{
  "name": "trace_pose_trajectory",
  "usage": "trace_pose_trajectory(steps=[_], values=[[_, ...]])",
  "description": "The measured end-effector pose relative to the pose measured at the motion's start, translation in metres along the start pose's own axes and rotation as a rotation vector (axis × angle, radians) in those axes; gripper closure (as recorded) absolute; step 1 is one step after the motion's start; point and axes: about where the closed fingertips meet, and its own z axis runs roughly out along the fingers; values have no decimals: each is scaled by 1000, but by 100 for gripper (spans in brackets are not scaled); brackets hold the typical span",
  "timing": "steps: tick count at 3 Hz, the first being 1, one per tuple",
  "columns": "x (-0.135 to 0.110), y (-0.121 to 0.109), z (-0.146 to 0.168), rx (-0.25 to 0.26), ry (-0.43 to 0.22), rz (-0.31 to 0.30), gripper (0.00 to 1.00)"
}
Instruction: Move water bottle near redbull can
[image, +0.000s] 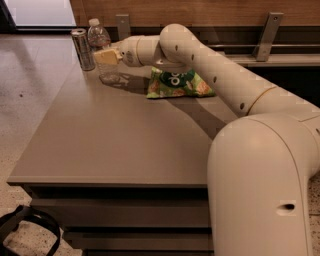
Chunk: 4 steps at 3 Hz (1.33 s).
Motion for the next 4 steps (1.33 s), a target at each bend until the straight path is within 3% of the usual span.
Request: trace_pose_trajectory(steps=[1, 3, 4], values=[[9, -9, 0, 24, -17, 13, 100], [7, -9, -1, 24, -17, 13, 100], [7, -9, -1, 24, -17, 13, 81]])
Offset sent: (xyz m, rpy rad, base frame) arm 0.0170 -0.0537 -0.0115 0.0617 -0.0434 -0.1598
